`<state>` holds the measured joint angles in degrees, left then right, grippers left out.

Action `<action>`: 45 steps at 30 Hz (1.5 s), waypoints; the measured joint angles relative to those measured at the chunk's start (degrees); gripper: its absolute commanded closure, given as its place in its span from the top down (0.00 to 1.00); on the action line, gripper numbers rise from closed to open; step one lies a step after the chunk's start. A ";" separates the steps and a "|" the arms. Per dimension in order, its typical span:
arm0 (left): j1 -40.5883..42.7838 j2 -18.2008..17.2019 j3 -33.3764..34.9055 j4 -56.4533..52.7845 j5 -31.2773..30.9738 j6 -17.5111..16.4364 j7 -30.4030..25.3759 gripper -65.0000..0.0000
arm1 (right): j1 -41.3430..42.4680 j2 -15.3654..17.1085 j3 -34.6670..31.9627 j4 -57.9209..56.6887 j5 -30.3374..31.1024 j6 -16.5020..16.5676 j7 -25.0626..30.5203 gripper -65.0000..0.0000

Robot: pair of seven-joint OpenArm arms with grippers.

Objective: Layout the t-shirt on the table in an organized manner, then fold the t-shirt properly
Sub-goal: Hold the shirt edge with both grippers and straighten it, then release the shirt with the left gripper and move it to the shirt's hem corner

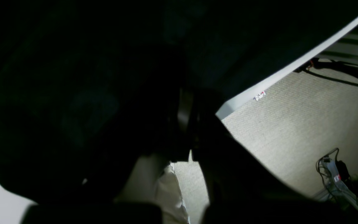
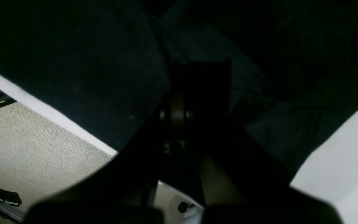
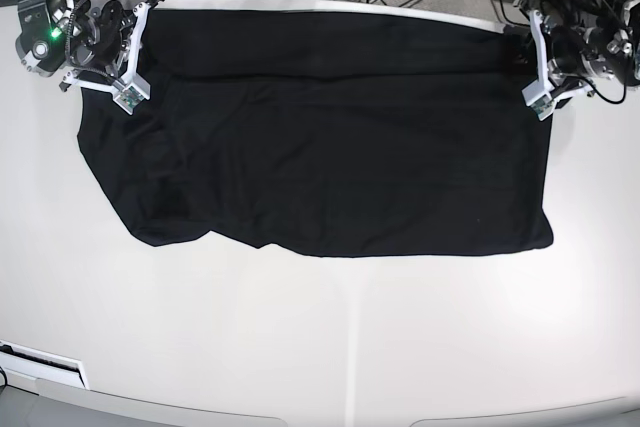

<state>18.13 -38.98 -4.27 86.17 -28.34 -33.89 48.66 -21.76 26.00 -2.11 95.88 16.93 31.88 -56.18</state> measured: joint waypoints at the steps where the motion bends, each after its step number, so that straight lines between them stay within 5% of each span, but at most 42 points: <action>1: 0.17 -0.15 0.00 0.00 -0.09 -0.02 0.09 0.00 | 0.00 0.02 0.00 0.00 -0.13 -0.50 -0.02 0.00; 10: 0.26 -0.44 0.00 0.09 -4.50 -0.02 5.84 0.00 | 0.02 0.00 0.00 0.13 0.79 -1.49 -3.58 0.00; 24: -0.59 -7.26 -0.11 2.12 -16.31 0.33 8.22 0.00 | 6.88 0.00 -0.04 1.31 2.62 -1.70 -6.25 0.00; 28: -4.46 -7.48 -4.68 2.03 -20.72 4.48 8.24 0.00 | 10.25 0.00 -0.04 1.31 2.62 -3.26 -6.25 0.00; 31: -7.91 -7.37 -10.08 2.14 -23.65 6.27 6.36 0.00 | 12.02 0.00 -0.04 1.31 2.60 -5.73 -6.21 0.15; 37: -13.35 -6.93 -16.41 -3.26 -20.35 9.40 -3.50 0.44 | 12.15 -0.15 -0.04 1.29 3.65 -8.04 -4.83 0.30; 40: -17.92 -6.38 -16.39 -11.32 -20.37 9.05 -3.96 0.45 | 12.17 -0.13 -0.04 1.31 6.67 -7.98 -4.68 0.30; 45: -26.97 -4.02 -16.35 -30.95 -23.04 2.40 -5.42 0.45 | 12.22 -0.11 -0.04 1.31 9.55 -7.74 -4.28 0.30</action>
<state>-8.84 -43.00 -20.62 55.22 -51.37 -31.48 43.24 -9.54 25.89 -2.15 97.19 26.48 24.14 -60.47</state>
